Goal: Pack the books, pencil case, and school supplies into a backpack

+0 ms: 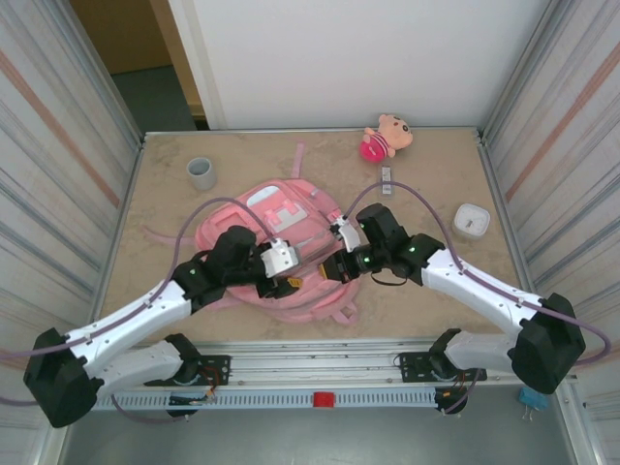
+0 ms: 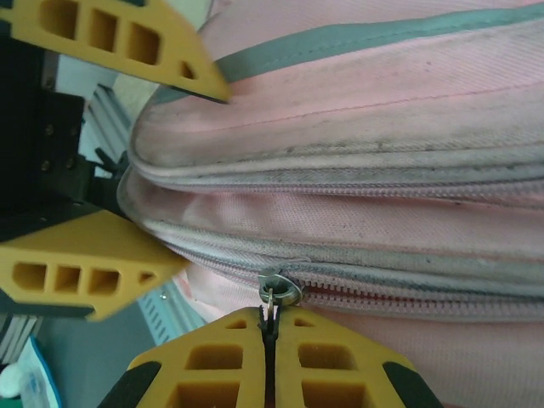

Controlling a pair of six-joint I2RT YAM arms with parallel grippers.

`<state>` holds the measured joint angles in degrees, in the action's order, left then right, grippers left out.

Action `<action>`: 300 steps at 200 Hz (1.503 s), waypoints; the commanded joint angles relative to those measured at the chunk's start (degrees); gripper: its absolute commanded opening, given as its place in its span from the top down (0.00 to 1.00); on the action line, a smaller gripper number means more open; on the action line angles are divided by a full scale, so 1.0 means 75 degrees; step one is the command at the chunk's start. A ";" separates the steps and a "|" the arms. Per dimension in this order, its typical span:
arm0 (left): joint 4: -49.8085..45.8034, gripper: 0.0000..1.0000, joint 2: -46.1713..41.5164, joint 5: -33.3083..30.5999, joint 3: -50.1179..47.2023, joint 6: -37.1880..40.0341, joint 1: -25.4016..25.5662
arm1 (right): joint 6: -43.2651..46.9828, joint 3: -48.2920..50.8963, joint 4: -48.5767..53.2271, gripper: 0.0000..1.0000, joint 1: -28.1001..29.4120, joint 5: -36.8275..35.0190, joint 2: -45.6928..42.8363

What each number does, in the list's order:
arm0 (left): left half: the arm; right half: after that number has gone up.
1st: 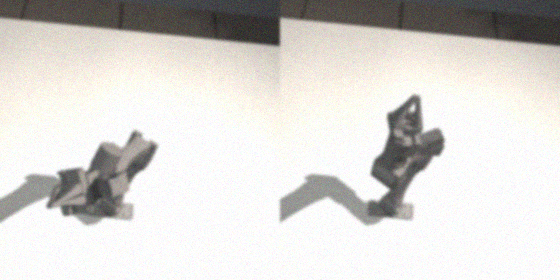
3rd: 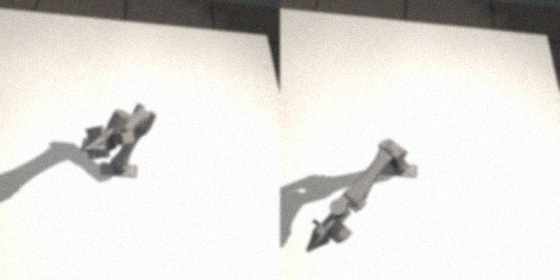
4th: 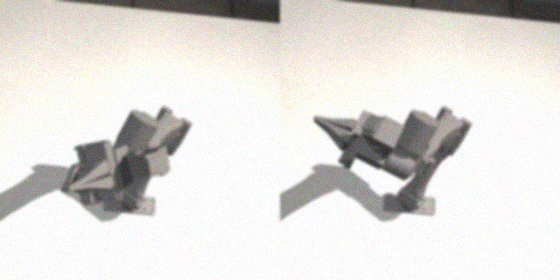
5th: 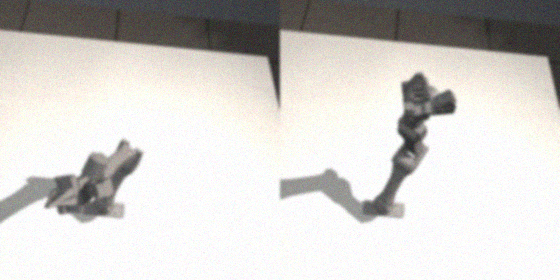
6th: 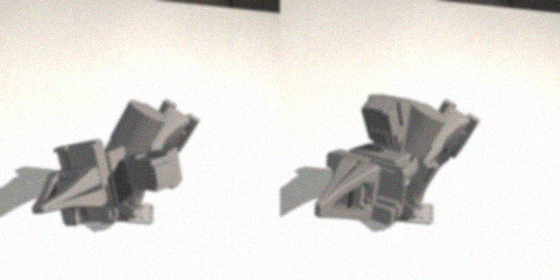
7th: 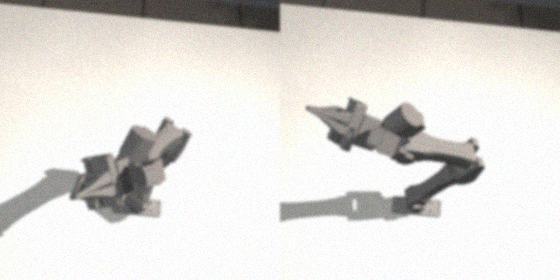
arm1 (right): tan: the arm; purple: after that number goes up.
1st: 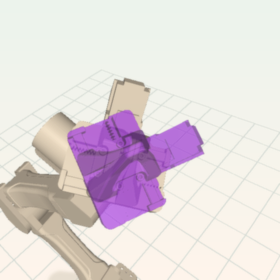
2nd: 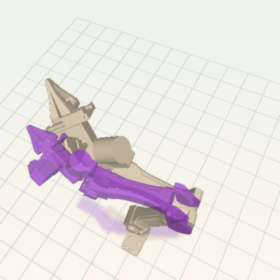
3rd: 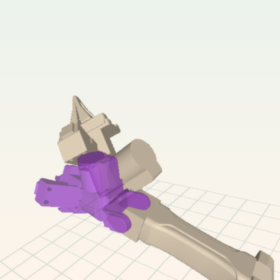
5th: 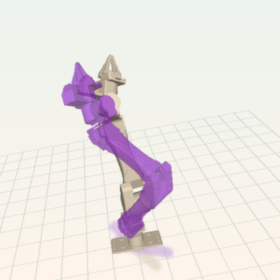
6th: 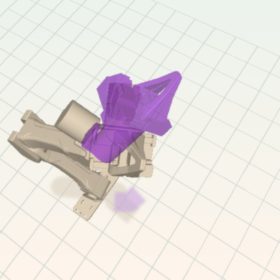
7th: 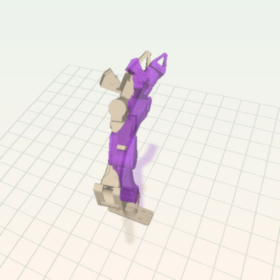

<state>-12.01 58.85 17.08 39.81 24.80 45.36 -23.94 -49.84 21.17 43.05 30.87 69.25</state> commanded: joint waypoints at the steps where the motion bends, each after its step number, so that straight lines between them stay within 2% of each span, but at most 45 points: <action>1: -0.0107 0.32 0.0488 -0.0126 0.0489 0.0340 0.0182 | -0.0131 -0.0470 -0.0263 1.00 0.0238 0.0210 0.0025; 18: 0.0222 0.42 0.0780 -0.0295 0.0470 0.0193 0.0184 | -0.0135 -0.0473 -0.0271 1.00 0.0307 0.0225 0.0036; 40: 0.0237 0.56 0.0795 -0.0091 0.0428 0.0342 0.0179 | -0.0123 -0.0347 -0.0101 1.00 0.0191 -0.0033 -0.0071; 71: -0.0048 0.81 0.0258 -0.0004 0.0055 0.0807 0.0075 | -0.0130 0.0239 -0.0009 1.00 -0.0861 0.0229 -0.0163; 98: -0.0338 0.83 -0.0515 0.0309 -0.0341 0.1030 -0.0275 | 0.0042 0.0666 -0.0179 1.00 -0.1819 0.0484 -0.0021; 117: -0.0460 0.80 -0.0986 0.0078 -0.0595 0.1163 -0.0357 | 0.0176 0.0599 -0.0216 1.00 -0.1935 0.0679 0.0098; 140: -0.0497 0.76 -0.1154 -0.0741 -0.0736 0.0946 -0.0353 | 0.0130 0.0572 -0.0492 1.00 -0.1648 0.0951 0.0066; 154: -0.0382 0.64 -0.1003 -0.1409 -0.0735 0.0595 -0.0353 | 0.0018 0.0590 -0.0668 1.00 -0.1356 0.0936 0.0053; 167: -0.0380 0.51 -0.0851 -0.1661 -0.0610 0.0271 -0.0353 | -0.0158 0.0581 -0.0794 1.00 -0.1104 0.0838 0.0080; 180: -0.0202 0.40 -0.0718 -0.2300 -0.0501 -0.0533 -0.0363 | -0.0271 0.0584 -0.0841 1.00 -0.0912 0.0698 0.0117; 198: -0.0322 0.31 -0.0656 -0.3651 -0.0302 -0.2203 -0.0453 | -0.0385 0.0621 -0.0894 1.00 -0.0739 0.0516 0.0114; 208: -0.0642 0.27 -0.0702 -0.4357 -0.0214 -0.3268 -0.0657 | -0.0425 0.0648 -0.0943 1.00 -0.0702 0.0462 0.0105; 217: -0.0981 0.22 -0.0784 -0.4667 -0.0187 -0.4216 -0.1003 | -0.0440 0.0696 -0.0959 1.00 -0.0697 0.0414 0.0099; 234: -0.1392 0.17 -0.1009 -0.4241 -0.0263 -0.5652 -0.1994 | -0.0475 0.0706 -0.0971 1.00 -0.0686 0.0417 0.0142; 252: -0.1421 0.16 -0.1172 -0.3206 -0.0554 -0.6845 -0.3275 | -0.0469 0.0671 -0.0961 1.00 -0.0604 0.0378 0.0199; 267: -0.1176 0.17 -0.1148 -0.2326 -0.0870 -0.7528 -0.4077 | -0.0438 0.0632 -0.0902 1.00 -0.0467 0.0269 0.0274; 284: -0.0801 0.17 -0.0941 -0.1854 -0.1157 -0.7888 -0.4464 | -0.0461 0.0623 -0.0912 1.00 -0.0282 0.0116 0.0352; 300: -0.0332 0.18 -0.0560 -0.1668 -0.1298 -0.7938 -0.4484 | -0.0538 0.0612 -0.0991 1.00 -0.0061 0.0004 0.0433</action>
<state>-18.81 51.70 -1.87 32.10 -26.94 12.40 -26.59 -44.77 16.95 40.25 32.23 71.57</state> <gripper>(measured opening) 0.826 0.075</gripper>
